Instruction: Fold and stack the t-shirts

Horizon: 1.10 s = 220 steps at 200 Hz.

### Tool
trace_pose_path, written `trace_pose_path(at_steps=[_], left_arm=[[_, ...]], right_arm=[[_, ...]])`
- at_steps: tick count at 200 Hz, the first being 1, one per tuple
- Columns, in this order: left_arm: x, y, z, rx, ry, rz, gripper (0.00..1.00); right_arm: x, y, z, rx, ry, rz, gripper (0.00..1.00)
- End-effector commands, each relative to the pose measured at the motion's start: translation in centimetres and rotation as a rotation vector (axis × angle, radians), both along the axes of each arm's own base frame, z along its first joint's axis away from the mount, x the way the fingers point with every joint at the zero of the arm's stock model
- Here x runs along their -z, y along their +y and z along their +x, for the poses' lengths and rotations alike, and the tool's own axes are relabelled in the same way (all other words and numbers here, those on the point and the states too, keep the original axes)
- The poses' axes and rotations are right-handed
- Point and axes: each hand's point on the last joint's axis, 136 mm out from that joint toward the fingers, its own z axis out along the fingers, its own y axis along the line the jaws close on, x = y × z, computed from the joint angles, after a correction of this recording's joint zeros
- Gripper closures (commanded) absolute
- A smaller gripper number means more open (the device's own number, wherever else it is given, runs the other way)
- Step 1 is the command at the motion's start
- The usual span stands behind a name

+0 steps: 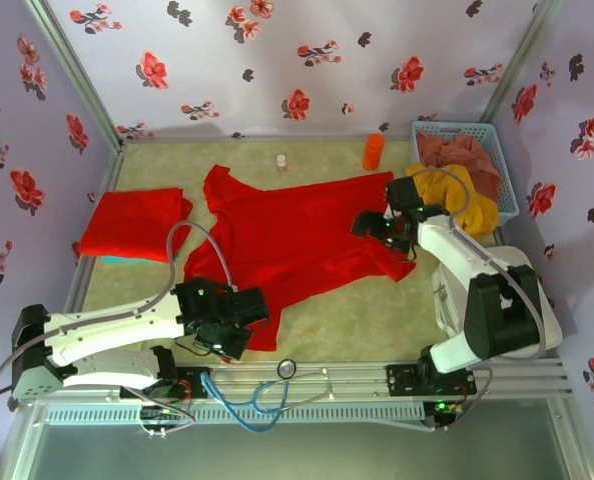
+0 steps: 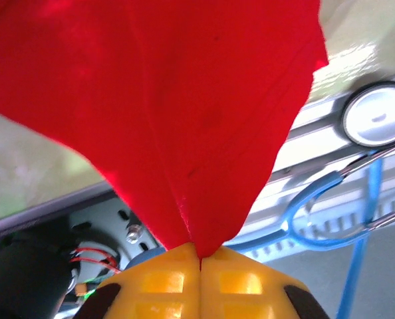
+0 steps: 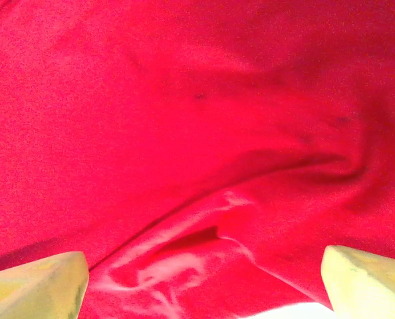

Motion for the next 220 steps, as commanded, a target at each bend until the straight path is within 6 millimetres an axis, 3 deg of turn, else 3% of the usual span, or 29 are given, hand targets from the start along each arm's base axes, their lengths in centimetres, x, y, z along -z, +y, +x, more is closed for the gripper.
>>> trace_pose_path(at_steps=[1,25,38,48,56,60,65,89,105,132,160,178,190,204,220], left_arm=[[-0.8,2.8,-1.1,-0.002,0.024,0.042,1.0],[-1.2,4.1,-1.3,-0.051,0.015,0.042,1.0],[-1.0,5.1,-1.4,-0.096,0.011,0.07,0.81],[-1.2,5.8,-1.0,-0.14,-0.011,0.09,0.73],[-1.5,5.9,-0.5,-0.172,-0.03,0.077,0.58],[-1.7,5.9,-0.2,-0.187,-0.045,0.062,0.48],[-2.1,5.8,0.4,-0.211,-0.065,0.038,0.43],[-4.6,4.5,3.6,-0.308,-0.144,-0.145,0.35],[-6.3,4.6,6.6,-0.364,-0.221,-0.202,0.3],[-7.4,4.7,12.5,-0.471,-0.288,-0.245,0.3],[-6.3,4.3,18.3,-0.506,-0.302,-0.248,0.32],[-5.3,4.1,21.7,-0.508,-0.307,-0.25,0.41],[-4.7,4.0,24.1,-0.496,-0.331,-0.248,0.53],[-3.6,4.6,26.6,-0.518,-0.339,-0.244,0.66],[-2.0,5.4,28.6,-0.536,-0.315,-0.221,0.73]], right_arm=[[0.9,2.1,1.0,-0.076,0.023,0.037,0.09],[2.4,3.5,2.7,-0.108,0.031,-0.008,0.09],[3.2,4.4,3.6,-0.107,0.036,-0.015,0.1],[4.0,4.6,4.3,-0.087,0.049,-0.017,0.1],[4.4,4.7,4.9,-0.078,0.055,-0.02,0.11],[4.7,4.7,5.1,-0.073,0.059,-0.026,0.11],[5.0,4.6,5.3,-0.066,0.067,-0.035,0.11],[5.5,4.3,6.0,-0.05,0.082,-0.072,0.12],[5.4,4.0,6.2,-0.044,0.072,-0.087,0.12],[5.4,3.3,6.4,-0.032,0.067,-0.122,0.11],[5.2,2.8,6.5,-0.029,0.063,-0.149,0.11],[5.4,2.6,6.6,-0.028,0.064,-0.151,0.11],[5.5,2.6,6.7,-0.027,0.069,-0.145,0.12],[5.7,2.5,6.8,-0.025,0.074,-0.136,0.12],[5.8,2.5,7.0,-0.019,0.073,-0.124,0.12]])
